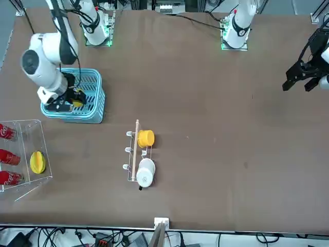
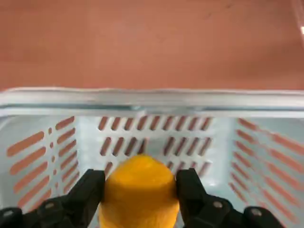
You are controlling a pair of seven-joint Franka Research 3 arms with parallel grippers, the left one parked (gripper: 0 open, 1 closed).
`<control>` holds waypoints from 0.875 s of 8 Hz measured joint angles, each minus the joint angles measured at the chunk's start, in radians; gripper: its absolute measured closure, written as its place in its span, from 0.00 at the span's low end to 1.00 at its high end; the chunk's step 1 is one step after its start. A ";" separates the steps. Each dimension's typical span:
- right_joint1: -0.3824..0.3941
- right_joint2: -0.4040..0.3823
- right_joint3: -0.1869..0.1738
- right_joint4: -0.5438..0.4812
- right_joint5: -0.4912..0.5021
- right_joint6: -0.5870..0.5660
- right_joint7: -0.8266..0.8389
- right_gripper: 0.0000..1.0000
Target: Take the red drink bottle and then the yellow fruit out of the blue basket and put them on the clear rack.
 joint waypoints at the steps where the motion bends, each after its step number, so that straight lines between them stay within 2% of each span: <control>1: -0.013 0.001 0.000 0.105 -0.043 -0.124 -0.001 0.13; 2: -0.029 0.010 -0.001 0.199 -0.089 -0.213 -0.017 0.13; 3: -0.047 0.031 -0.002 0.268 -0.127 -0.256 -0.057 0.13; 5: -0.096 0.112 -0.004 0.373 -0.192 -0.264 -0.183 0.13; 7: -0.128 0.233 -0.004 0.497 -0.254 -0.261 -0.316 0.13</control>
